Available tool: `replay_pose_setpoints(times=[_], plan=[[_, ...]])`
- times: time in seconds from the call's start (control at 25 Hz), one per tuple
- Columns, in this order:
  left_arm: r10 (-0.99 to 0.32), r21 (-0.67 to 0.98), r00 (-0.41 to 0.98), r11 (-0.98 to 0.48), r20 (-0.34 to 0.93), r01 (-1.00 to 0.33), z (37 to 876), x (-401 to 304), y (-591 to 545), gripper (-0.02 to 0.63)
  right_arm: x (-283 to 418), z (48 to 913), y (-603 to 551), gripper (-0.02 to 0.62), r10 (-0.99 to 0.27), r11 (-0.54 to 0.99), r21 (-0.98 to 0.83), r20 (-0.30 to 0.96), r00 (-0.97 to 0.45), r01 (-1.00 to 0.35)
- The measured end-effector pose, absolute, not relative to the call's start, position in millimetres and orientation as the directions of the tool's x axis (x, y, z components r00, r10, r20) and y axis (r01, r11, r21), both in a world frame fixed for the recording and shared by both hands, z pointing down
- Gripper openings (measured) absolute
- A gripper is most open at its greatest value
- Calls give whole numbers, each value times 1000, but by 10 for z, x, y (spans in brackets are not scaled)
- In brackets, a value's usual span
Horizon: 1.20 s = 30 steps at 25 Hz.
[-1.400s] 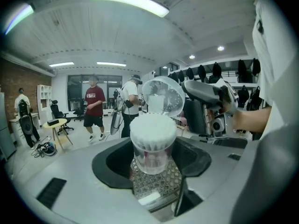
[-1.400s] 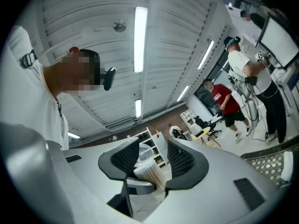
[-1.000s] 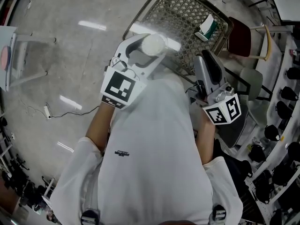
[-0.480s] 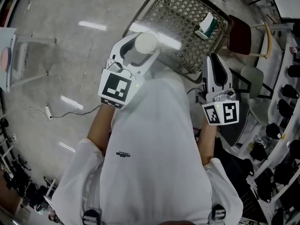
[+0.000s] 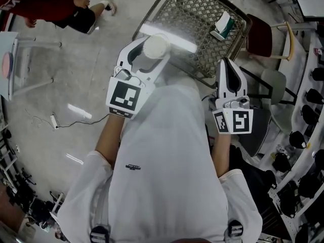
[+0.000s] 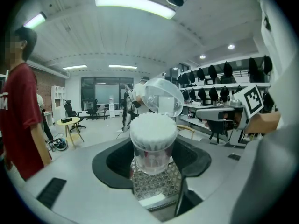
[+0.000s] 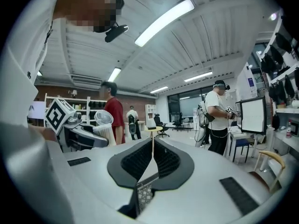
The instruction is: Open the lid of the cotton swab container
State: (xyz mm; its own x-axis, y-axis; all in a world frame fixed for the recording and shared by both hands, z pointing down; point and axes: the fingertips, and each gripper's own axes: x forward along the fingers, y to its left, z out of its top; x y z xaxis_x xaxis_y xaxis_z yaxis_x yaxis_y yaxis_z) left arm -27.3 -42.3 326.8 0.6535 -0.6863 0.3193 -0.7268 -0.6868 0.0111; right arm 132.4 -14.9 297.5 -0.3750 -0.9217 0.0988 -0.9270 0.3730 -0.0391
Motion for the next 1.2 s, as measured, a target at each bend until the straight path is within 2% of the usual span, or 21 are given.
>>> replay_pose_setpoints(times=[1.2], plan=[[-682,21,666,-694,303,-720,3290,-233,-364,244,1285,3090,-130,0,-918,374,-32,127,-375,-927]])
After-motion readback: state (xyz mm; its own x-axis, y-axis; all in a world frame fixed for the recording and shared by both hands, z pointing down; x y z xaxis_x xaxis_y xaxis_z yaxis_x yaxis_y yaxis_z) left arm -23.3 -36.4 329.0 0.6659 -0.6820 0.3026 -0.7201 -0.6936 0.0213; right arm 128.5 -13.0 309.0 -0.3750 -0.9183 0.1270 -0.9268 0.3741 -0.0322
